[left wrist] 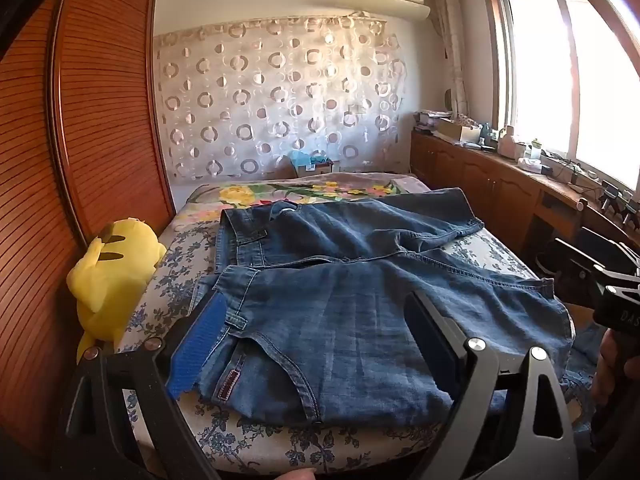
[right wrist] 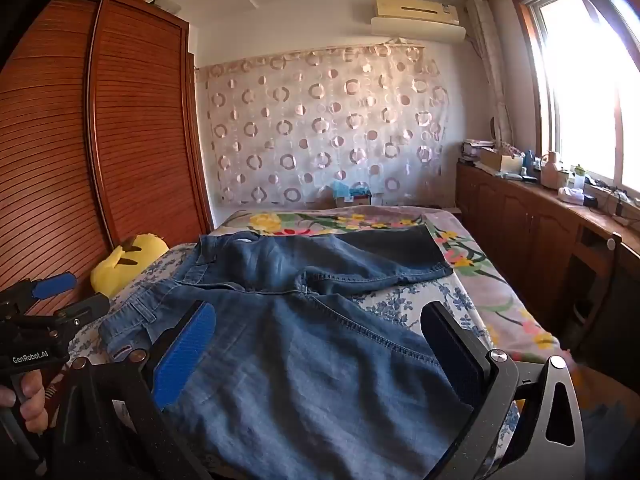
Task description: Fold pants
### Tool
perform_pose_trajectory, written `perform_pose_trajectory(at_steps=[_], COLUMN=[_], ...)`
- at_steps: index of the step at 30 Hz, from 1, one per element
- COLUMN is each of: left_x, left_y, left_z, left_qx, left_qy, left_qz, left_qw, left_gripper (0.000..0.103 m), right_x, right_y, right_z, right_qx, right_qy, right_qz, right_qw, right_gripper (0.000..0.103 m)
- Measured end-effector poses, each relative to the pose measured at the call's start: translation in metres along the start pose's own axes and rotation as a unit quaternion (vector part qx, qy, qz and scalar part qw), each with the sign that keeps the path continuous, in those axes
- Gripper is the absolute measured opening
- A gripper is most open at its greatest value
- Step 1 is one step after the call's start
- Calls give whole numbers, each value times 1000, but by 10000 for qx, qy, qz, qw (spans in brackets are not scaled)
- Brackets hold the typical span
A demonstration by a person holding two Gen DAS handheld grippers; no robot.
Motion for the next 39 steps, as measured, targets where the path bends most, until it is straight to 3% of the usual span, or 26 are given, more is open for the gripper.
perform_pose_trajectory(at_steps=[39], left_x=[-5], left_y=[1], left_z=[-1], left_qx=[3], left_qy=[-26], left_qz=[-100], left_qw=[9999], left_gripper=[91], right_x=[1], right_y=[2], right_z=[0], right_qx=[5], right_qy=[-29], right_qz=[-61], right_qw=[10000], right_gripper=[102])
Point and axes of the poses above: each gripper's, at about its wrist camera, not at the fingertips, and y roughly against the way its jaws point, z to its left, x to its underside, the point moved 1 cm from there along -y, roughly the way its jaws point, and after that the axes turned 13 degrees about -z, right-handed, at the moved point
